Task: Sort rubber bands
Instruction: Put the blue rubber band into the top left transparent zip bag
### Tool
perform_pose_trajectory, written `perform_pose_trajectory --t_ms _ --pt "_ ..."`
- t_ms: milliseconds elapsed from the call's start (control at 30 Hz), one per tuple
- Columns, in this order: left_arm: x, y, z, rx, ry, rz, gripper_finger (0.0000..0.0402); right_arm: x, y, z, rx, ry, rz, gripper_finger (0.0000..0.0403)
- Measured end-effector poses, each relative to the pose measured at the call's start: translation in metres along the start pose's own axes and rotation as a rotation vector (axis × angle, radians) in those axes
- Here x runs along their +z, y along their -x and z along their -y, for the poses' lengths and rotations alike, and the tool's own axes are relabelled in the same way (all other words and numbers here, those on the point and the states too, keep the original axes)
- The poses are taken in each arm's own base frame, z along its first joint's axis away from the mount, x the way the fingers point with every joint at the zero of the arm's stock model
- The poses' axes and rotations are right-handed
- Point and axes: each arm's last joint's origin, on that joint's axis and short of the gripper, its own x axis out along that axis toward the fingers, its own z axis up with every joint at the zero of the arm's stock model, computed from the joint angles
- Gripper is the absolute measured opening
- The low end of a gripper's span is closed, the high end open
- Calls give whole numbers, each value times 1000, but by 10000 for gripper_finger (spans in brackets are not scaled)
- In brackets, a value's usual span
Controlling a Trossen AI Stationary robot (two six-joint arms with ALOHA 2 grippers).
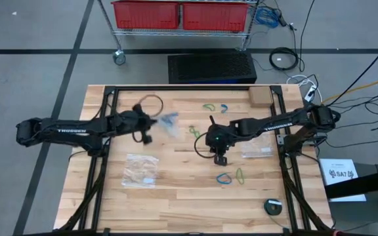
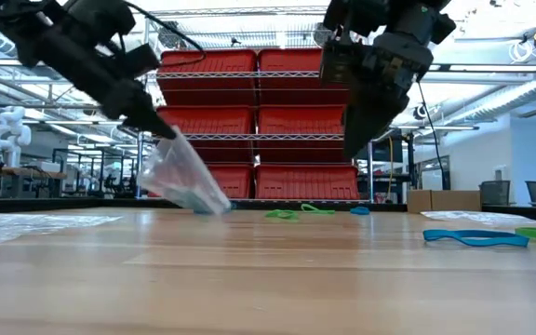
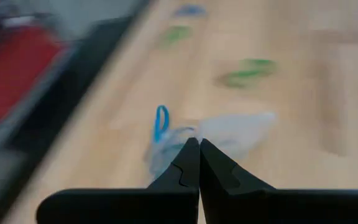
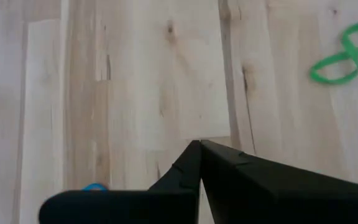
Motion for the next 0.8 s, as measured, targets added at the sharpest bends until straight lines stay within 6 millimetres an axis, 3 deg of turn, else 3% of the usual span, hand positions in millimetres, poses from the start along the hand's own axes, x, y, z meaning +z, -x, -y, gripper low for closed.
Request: perform_pose_trajectory --t_ms 200,367,600,800 --pt "20 6 -26 400 90 8 0 1 2 2 -26 11 15 0" --pt "32 12 -36 562 94 1 0 1 2 1 -25 17 14 0" --pt "52 26 -37 565 197 -52 0 1 2 2 -25 20 11 0" --pt "55 36 -24 495 212 -218 0 0 2 2 -25 23 3 0"
